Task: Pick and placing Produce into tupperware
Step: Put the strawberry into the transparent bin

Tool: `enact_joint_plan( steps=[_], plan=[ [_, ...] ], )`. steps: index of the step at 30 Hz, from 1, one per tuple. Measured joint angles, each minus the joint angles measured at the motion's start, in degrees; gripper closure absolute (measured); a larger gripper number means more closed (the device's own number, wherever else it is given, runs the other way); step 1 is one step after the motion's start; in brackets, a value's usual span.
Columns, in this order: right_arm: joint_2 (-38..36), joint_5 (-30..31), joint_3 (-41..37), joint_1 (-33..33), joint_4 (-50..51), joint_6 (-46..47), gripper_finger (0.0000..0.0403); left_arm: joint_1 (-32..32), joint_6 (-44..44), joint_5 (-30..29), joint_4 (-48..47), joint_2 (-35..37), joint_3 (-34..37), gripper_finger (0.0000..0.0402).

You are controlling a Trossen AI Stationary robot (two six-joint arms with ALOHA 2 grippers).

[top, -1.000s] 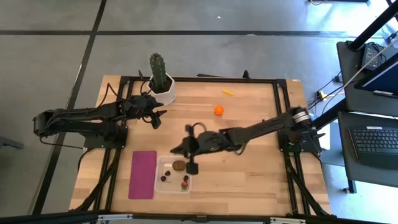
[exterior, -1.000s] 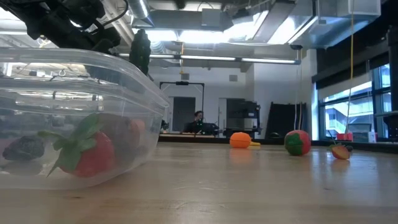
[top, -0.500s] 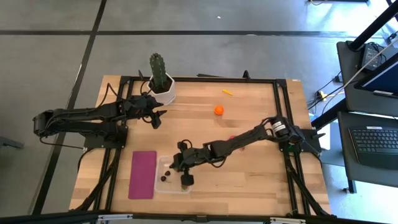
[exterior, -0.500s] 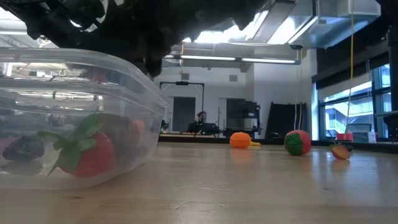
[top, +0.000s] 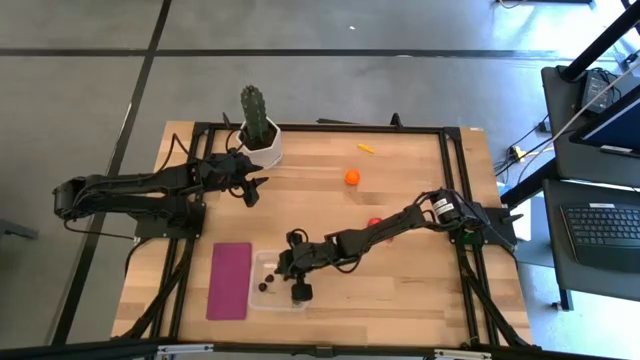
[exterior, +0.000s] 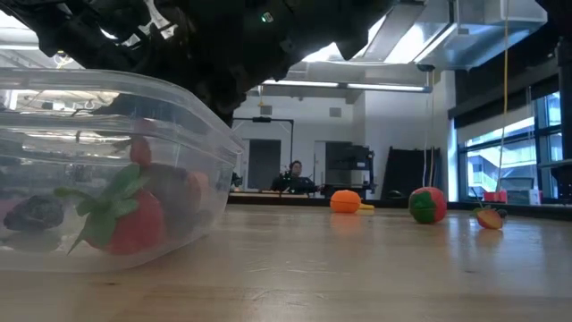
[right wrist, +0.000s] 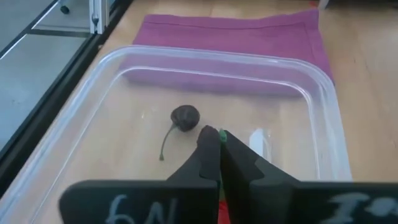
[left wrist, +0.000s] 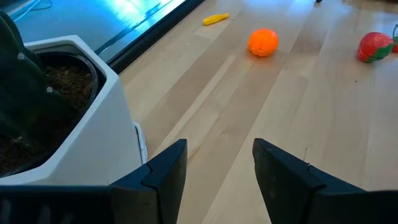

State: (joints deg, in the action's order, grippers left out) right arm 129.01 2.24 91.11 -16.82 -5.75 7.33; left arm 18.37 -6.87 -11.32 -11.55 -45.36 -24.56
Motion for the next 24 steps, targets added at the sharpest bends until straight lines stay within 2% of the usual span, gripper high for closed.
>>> enact_joint_plan(
  steps=[15, 19, 24],
  plan=[
    [0.00, 0.02, 0.00, 0.00, -0.02, -1.48, 0.0360, 0.00, 0.00, -0.02, 0.00, 0.02, 0.00, 0.0225],
    [-0.49, 0.02, -0.02, 0.05, 0.02, -1.68, 0.0328, -0.01, 0.00, 0.01, -0.01, 0.00, 0.00, 0.0225],
    [-5.14, 0.02, -0.07, 1.36, 1.79, -1.55, 0.0260, 0.00, 0.00, 0.01, -0.02, 0.00, 0.02, 0.0225]
  ],
)
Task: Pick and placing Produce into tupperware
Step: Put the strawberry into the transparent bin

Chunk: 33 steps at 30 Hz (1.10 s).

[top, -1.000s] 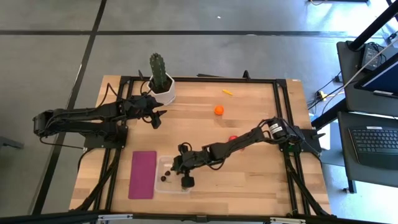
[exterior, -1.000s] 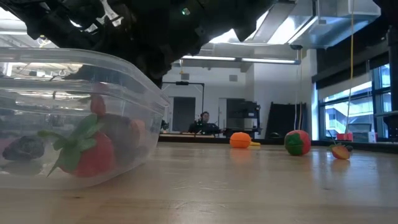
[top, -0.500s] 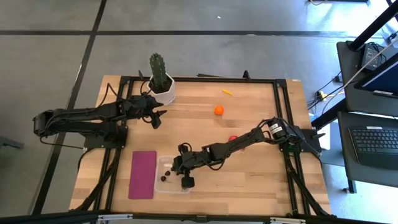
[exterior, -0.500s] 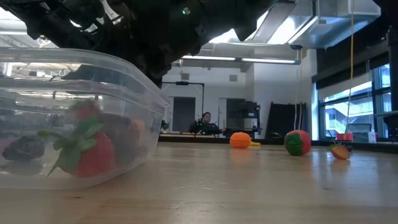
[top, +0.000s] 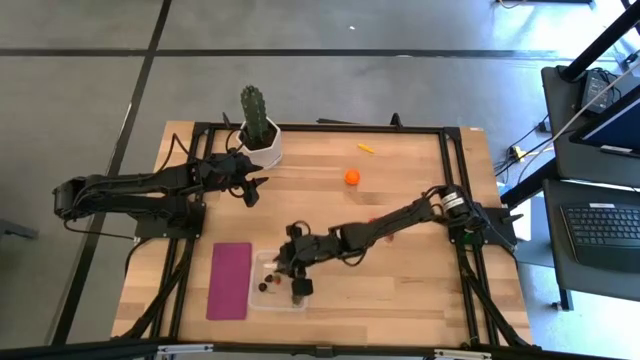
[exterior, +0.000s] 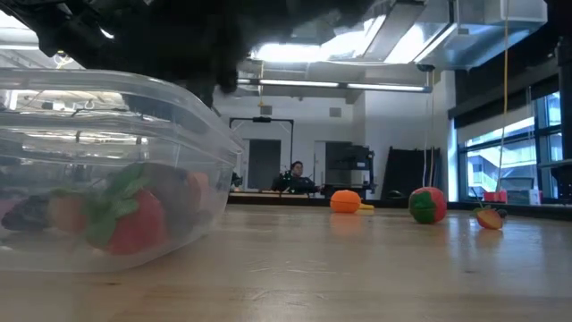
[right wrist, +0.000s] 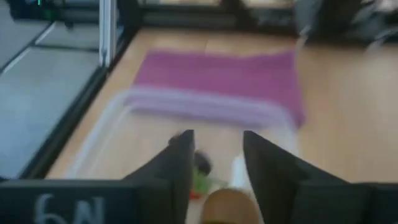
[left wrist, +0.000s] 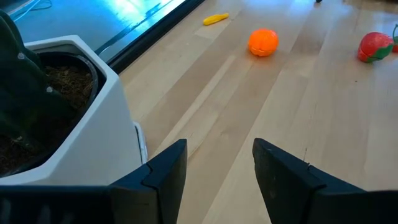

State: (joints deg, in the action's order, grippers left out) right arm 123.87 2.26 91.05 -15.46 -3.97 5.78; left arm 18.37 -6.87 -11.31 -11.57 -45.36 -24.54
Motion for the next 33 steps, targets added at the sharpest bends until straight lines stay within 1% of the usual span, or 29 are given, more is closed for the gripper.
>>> enact_joint_plan(
  steps=[3, 6, 8, 11, 13, 15, 17, 20, 23, 29, 33],
  plan=[
    [-4.48, 0.04, 0.00, 1.26, 2.93, 0.00, 0.0222, 0.00, 0.00, 0.00, 0.02, 0.00, -0.02, 0.0225],
    [-10.11, 0.22, 0.04, 2.23, 9.76, -0.11, 0.0194, -0.01, -0.01, -0.02, 0.02, 0.00, 0.00, 0.0225],
    [-13.81, 0.28, 0.07, 2.24, 16.06, -0.93, 0.0181, -0.02, 0.00, -0.01, -0.01, 0.01, 0.00, 0.0225],
    [-18.47, 3.16, 0.09, 1.91, 26.60, -1.42, 0.0170, 0.00, 0.00, 0.00, 0.00, 0.02, 0.00, 0.0225],
    [-20.95, 6.13, -0.36, 1.43, 32.50, 0.21, 0.0167, 0.00, -0.02, -0.02, -0.02, 0.02, 0.00, 0.0225],
    [-23.73, 8.82, -1.71, 0.97, 36.70, 1.66, 0.0167, -0.02, -0.01, -0.01, -0.03, 0.01, 0.00, 0.0225],
    [-26.76, 10.14, -4.30, 0.59, 38.67, 3.49, 0.0167, -0.01, -0.01, -0.01, 0.01, 0.02, 0.00, 0.0225],
    [-32.03, 10.59, -10.95, 0.05, 40.27, 8.77, 0.0166, -0.02, -0.02, 0.00, -0.03, 0.02, 0.03, 0.0225],
    [-38.20, 11.88, -19.79, -0.75, 39.97, 16.54, 0.0166, -0.02, -0.02, 0.00, -0.09, 0.00, 0.05, 0.0225],
    [-50.05, 20.90, -38.45, -5.75, 38.73, 35.25, 0.0166, -0.02, -0.03, 0.00, -0.17, 0.00, 0.05, 0.0225],
    [-56.27, 27.03, -48.30, -10.89, 37.96, 46.31, 0.0166, -0.02, -0.02, 0.00, -0.28, 0.00, 0.05, 0.0225]
  ],
)
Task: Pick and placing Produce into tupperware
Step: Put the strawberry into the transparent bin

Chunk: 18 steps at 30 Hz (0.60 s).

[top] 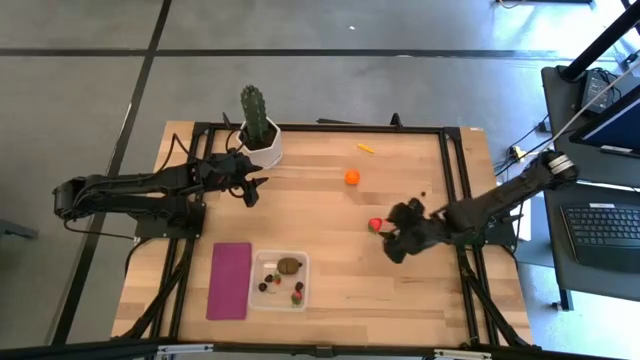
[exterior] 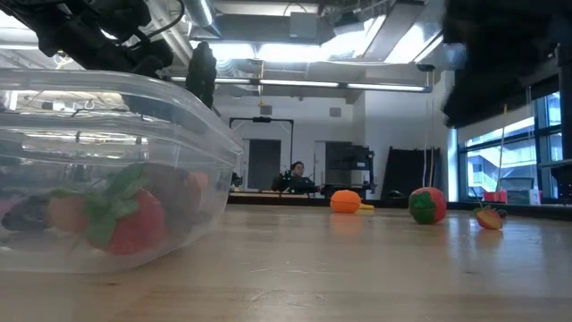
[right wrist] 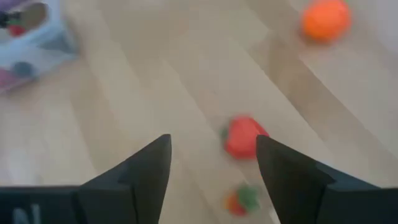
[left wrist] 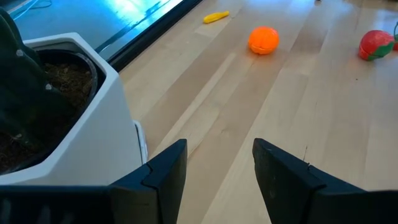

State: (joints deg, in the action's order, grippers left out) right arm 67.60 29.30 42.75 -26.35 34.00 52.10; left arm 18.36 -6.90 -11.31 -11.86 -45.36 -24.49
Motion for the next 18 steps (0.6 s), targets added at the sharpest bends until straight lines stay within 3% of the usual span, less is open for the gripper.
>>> enact_joint_plan(
  steps=[7, 18],
  plan=[
    [-4.60, 3.22, -9.85, -5.87, -0.28, 8.47, 0.0166, -0.01, 0.00, 0.00, -0.11, 0.00, 0.00, 0.0225],
    [-4.27, 5.04, -16.90, -6.00, -7.22, 8.91, 0.0166, -0.01, 0.00, 0.00, -0.13, 0.00, 0.00, 0.0225]
  ],
)
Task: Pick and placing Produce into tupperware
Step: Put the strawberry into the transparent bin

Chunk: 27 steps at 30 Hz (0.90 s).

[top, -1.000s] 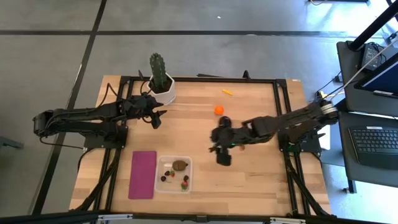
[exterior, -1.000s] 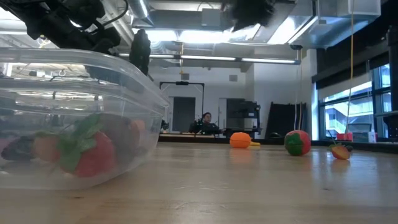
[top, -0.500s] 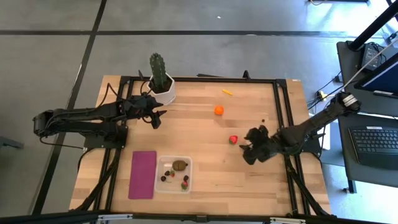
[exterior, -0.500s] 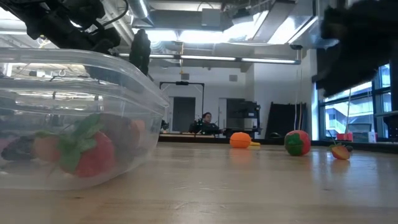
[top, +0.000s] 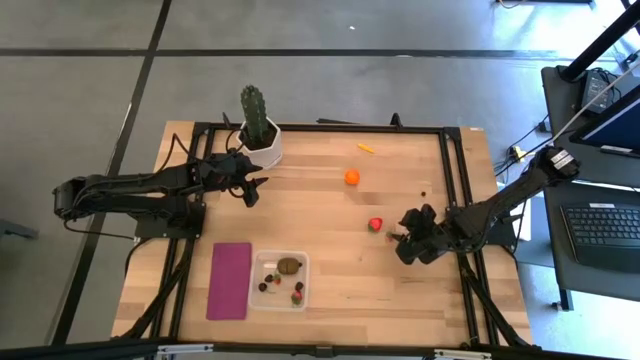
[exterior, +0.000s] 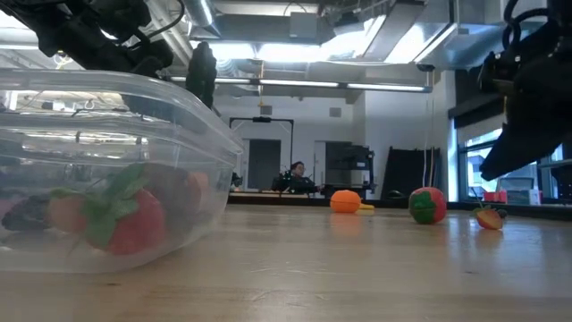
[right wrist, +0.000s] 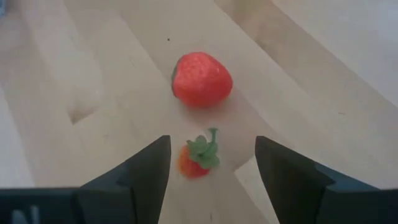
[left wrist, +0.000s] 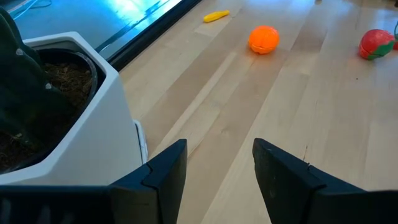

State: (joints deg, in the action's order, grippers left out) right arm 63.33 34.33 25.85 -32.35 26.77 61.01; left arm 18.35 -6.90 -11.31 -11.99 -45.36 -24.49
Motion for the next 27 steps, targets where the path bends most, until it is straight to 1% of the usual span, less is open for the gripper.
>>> enact_joint_plan(
  steps=[17, 20, 23, 27],
  plan=[
    [0.00, 0.12, -7.50, 4.40, -13.07, -1.40, 0.0166, 0.01, 0.00, 0.00, 0.00, 0.00, 0.00, 0.0225],
    [0.02, 0.03, -7.83, 4.91, -13.45, -1.46, 0.0166, 0.00, 0.02, 0.00, 0.00, 0.02, 0.00, 0.0225],
    [0.02, -1.48, -7.83, 5.28, -13.45, -2.33, 0.0169, 0.02, 0.02, 0.00, 0.00, 0.02, 0.00, 0.0225],
    [0.02, -3.67, -7.83, 5.67, -13.76, -3.12, 0.0186, 0.01, 0.02, -0.15, 0.01, 0.01, 0.00, 0.0225]
  ],
)
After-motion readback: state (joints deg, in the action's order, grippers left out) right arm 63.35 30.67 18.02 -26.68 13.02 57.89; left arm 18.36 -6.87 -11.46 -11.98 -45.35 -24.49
